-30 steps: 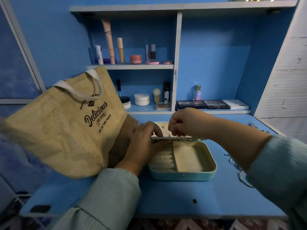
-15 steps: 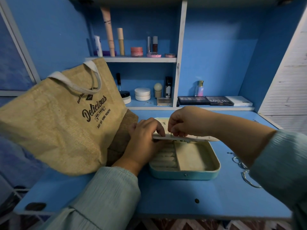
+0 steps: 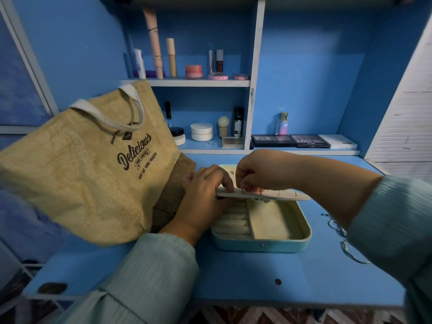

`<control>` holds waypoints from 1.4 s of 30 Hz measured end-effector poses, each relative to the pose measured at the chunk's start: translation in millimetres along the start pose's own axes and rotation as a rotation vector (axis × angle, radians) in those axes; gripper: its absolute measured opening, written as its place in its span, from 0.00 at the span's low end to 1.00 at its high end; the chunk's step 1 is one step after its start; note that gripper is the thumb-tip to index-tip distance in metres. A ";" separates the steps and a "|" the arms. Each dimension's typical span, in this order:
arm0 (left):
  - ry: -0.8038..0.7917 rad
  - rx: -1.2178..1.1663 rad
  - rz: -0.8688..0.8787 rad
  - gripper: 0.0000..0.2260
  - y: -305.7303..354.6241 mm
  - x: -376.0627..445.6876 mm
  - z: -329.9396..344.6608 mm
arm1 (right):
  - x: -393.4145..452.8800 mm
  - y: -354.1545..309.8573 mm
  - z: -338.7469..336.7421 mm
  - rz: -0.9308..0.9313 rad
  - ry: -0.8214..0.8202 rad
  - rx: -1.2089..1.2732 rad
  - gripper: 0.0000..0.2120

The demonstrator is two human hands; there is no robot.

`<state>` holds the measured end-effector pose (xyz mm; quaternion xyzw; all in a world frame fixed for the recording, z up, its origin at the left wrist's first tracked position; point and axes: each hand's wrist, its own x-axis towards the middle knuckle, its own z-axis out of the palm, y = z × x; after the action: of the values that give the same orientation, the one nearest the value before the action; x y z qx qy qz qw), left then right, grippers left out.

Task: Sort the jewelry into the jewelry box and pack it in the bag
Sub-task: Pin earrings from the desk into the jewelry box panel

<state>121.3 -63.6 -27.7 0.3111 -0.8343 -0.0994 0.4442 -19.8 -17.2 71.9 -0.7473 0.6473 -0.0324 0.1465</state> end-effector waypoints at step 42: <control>-0.024 -0.061 -0.075 0.11 0.7 0.5 1.3 | 2.8 -0.1 -2.3 -0.017 -0.048 -0.058 0.06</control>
<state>119.9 -63.5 -27.8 0.3274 -0.8238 -0.1450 0.4394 -19.8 -20.2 73.7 -0.7574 0.6378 0.0029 0.1401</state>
